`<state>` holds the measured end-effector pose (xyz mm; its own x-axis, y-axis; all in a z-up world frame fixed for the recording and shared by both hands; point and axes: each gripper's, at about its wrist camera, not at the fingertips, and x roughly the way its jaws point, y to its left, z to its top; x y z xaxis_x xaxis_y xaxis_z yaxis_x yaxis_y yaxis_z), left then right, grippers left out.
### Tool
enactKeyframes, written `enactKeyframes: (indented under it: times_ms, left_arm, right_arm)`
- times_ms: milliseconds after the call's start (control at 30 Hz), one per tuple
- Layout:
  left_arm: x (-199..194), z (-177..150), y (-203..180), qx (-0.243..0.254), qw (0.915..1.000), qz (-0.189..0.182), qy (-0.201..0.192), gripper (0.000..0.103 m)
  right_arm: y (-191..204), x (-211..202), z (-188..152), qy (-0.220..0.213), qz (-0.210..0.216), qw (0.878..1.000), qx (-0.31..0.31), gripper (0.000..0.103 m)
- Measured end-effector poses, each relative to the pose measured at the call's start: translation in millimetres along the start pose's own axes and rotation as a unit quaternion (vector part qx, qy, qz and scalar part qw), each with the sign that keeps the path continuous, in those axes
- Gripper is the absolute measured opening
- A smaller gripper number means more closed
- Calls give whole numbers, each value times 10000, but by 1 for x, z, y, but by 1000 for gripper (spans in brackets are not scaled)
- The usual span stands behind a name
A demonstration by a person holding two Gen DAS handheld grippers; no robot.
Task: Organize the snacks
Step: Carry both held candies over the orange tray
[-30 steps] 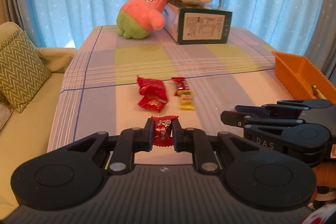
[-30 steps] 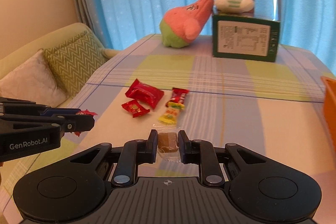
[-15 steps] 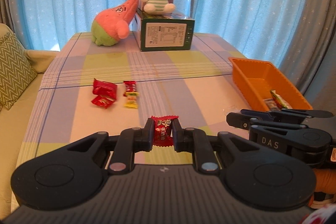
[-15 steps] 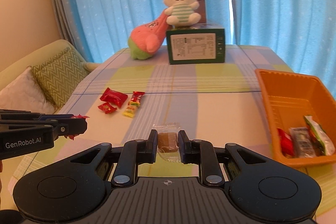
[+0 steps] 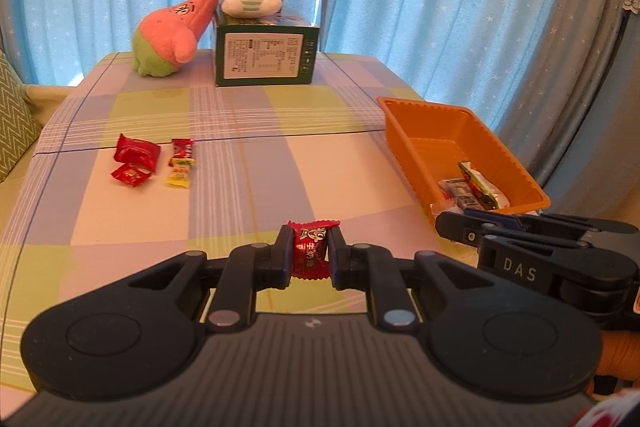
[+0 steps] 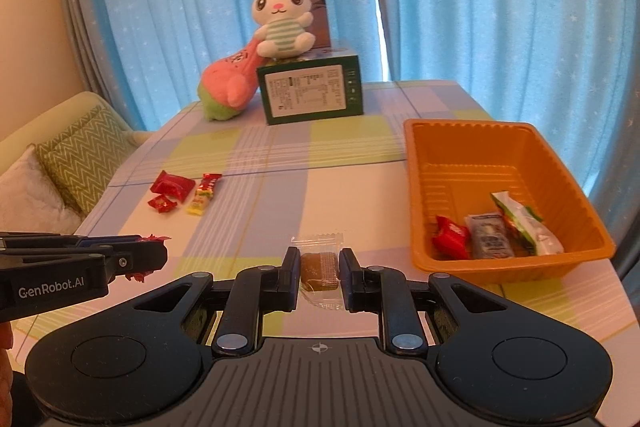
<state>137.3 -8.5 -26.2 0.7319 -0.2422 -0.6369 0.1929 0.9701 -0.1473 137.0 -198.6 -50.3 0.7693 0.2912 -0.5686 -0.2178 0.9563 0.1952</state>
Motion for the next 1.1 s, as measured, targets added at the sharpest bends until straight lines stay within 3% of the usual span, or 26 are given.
enactKeyframes:
  times_ms: [567, 1100]
  left_arm:
    - [27, 24, -78, 477, 9976, -496, -28, 16]
    - [82, 54, -134, 919, 9919, -872, -25, 16]
  right_arm:
    - [-79, -34, 5, -253, -527, 9975, 408, 21]
    - [-147, -21, 30, -535, -808, 9925, 750, 21]
